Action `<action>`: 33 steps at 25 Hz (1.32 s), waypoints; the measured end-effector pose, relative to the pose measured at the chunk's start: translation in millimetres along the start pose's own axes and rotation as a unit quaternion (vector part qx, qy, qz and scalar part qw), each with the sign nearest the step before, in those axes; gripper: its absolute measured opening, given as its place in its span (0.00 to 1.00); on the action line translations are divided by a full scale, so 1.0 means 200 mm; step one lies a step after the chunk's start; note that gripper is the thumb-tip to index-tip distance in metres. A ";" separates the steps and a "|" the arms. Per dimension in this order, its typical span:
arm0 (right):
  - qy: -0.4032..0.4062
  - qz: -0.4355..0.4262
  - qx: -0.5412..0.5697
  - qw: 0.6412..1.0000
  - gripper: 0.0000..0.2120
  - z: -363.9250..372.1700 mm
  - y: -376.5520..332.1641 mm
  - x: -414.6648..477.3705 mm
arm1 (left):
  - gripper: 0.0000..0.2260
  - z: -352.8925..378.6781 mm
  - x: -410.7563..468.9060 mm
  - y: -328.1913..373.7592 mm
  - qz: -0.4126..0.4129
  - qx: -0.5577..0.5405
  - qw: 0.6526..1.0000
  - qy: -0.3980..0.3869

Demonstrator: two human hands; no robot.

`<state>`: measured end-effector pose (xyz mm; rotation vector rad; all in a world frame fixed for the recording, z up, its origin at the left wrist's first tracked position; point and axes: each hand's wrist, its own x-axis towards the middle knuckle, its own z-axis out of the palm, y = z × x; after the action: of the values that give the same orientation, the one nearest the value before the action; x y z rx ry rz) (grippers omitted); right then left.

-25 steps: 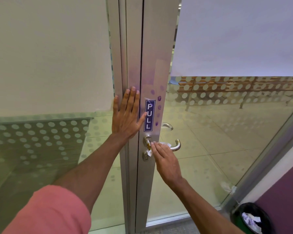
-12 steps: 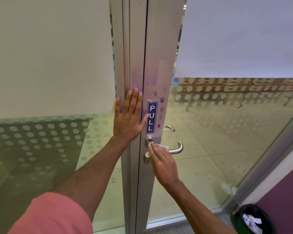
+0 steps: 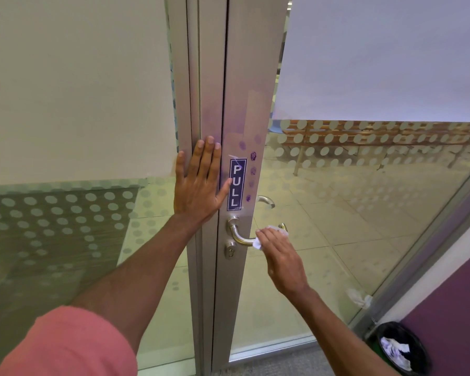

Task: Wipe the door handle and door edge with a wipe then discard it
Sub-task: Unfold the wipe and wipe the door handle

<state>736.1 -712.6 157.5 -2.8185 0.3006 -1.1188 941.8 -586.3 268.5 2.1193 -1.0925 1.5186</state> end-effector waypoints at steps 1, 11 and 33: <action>-0.006 0.014 0.014 1.000 0.17 -0.01 0.01 0.00 | 0.37 0.00 0.00 0.00 0.000 0.000 1.000 0.001; -0.028 0.139 0.178 0.974 0.14 -0.09 0.11 0.05 | 0.37 0.03 0.00 0.00 0.004 0.018 1.000 0.018; -0.007 0.076 -0.003 0.997 0.23 0.04 -0.23 0.05 | 0.37 0.02 0.00 -0.01 0.011 0.005 1.000 0.028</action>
<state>756.9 -670.2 165.5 -2.7532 0.5086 -1.0687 946.2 -588.7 267.4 2.0640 -1.0946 1.5880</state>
